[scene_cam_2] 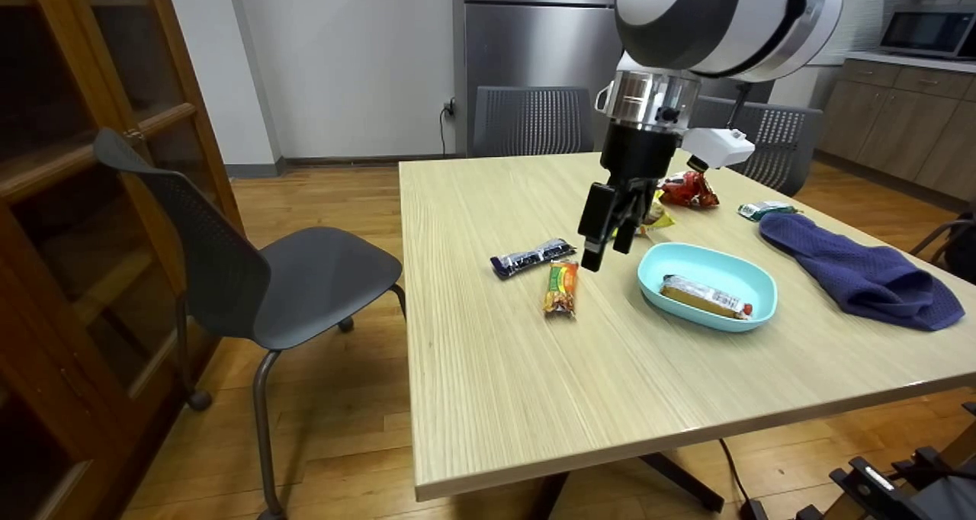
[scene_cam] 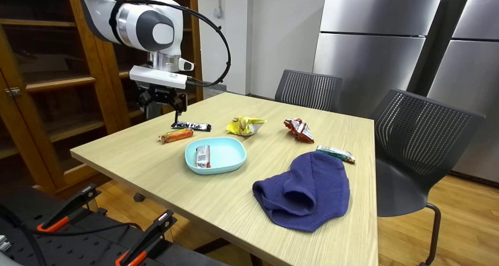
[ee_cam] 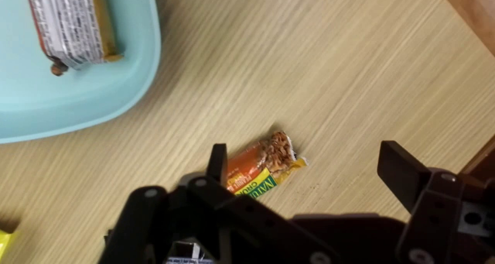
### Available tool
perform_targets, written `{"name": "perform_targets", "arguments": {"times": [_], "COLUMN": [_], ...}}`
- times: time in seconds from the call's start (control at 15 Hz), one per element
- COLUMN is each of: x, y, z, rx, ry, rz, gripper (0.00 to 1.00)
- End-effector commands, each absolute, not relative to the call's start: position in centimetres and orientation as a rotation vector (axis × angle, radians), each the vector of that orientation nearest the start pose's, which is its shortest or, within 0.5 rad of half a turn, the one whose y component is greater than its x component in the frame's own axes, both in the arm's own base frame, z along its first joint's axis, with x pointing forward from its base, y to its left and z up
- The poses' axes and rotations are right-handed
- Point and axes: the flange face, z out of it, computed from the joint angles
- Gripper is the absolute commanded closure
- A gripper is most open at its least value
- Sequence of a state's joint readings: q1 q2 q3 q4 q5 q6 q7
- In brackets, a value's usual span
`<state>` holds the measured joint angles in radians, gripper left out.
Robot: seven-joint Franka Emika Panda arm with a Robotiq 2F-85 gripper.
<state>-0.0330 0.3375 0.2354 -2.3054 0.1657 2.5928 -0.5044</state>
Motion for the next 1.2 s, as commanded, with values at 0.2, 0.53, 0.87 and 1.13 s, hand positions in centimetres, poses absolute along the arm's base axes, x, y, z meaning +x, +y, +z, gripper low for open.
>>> {"name": "perform_targets", "arguments": {"times": [0.2, 0.53, 0.87, 1.13], "x": [51.4, 52.0, 55.5, 58.5], "y": [11.1, 11.2, 11.1, 11.2], "z": [19.9, 19.8, 18.4, 16.7], "rx": [-2.862, -2.856, -2.821, -2.800], "ry": [-0.791, -0.737, -0.517, -0.300], "rz": [0.029, 0.021, 0.004, -0.001], "gripper": [0.00, 0.00, 0.00, 0.00]}}
